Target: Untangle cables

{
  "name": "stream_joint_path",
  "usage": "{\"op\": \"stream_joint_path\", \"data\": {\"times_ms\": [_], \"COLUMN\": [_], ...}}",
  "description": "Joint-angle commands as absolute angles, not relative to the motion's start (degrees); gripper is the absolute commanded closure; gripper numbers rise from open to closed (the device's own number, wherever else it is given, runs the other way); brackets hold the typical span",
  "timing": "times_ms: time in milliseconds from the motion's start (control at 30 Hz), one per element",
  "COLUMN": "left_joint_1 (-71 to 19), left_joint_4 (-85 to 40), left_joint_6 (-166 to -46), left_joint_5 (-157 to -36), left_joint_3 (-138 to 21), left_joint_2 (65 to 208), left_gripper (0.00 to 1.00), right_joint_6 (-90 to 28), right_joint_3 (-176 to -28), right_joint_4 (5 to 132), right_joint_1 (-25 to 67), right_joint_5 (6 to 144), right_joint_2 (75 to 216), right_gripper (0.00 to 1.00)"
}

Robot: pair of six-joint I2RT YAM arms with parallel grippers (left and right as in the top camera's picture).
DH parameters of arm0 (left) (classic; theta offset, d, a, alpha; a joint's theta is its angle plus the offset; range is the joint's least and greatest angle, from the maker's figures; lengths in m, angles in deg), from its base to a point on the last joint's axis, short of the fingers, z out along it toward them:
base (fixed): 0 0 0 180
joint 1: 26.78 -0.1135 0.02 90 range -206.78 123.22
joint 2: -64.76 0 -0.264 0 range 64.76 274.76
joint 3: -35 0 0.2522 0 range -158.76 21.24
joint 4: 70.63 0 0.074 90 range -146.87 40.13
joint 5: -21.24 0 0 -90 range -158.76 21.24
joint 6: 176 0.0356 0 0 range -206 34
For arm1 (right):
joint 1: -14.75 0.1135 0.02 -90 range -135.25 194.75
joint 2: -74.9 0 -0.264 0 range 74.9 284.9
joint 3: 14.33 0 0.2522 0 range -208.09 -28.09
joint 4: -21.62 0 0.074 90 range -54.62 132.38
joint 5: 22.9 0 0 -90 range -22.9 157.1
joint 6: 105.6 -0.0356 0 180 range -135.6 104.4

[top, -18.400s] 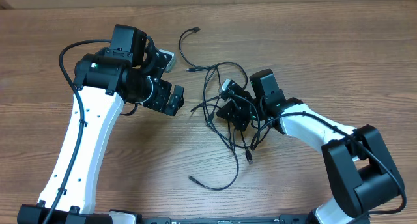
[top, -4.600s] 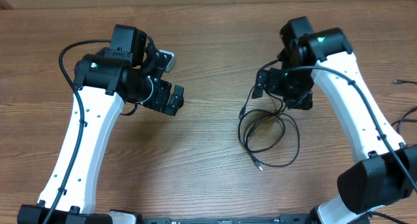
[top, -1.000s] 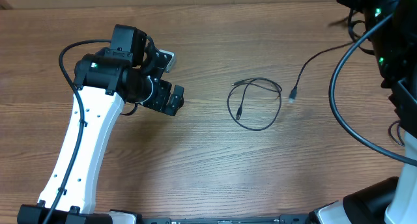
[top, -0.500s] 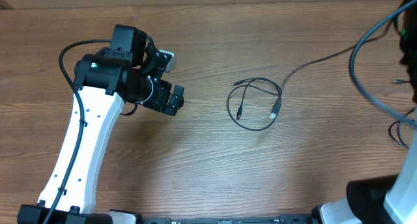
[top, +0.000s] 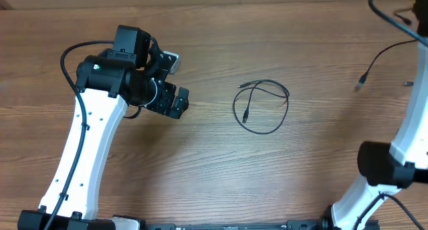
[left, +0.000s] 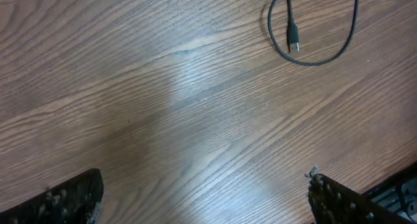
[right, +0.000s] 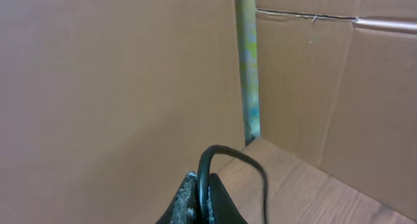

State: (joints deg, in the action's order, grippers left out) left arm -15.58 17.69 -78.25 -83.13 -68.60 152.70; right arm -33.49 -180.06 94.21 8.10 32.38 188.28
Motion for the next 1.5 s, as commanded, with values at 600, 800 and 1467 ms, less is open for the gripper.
{"op": "stream_joint_path", "data": {"times_ms": [600,800,1467], "left_joint_1": [-15.89,-15.89,-15.89], "left_joint_4": [17.65,17.65,17.65], "left_joint_6": [-77.01,-77.01,-77.01], "left_joint_5": [-83.22,-83.22,-83.22], "left_joint_3": [-69.61,-69.61,-69.61], "left_joint_2": [152.84,152.84,152.84], "left_gripper": [0.0,0.0,0.0], "right_joint_6": [-31.76,-31.57,-22.71], "right_joint_3": [-181.06,-181.06,-173.87], "right_joint_4": [74.47,70.96,72.24], "right_joint_1": [-9.65,-13.72,-14.26], "right_joint_5": [35.55,42.22,52.25], "right_joint_2": [207.54,207.72,207.87], "right_gripper": [0.96,0.96,0.96]}}
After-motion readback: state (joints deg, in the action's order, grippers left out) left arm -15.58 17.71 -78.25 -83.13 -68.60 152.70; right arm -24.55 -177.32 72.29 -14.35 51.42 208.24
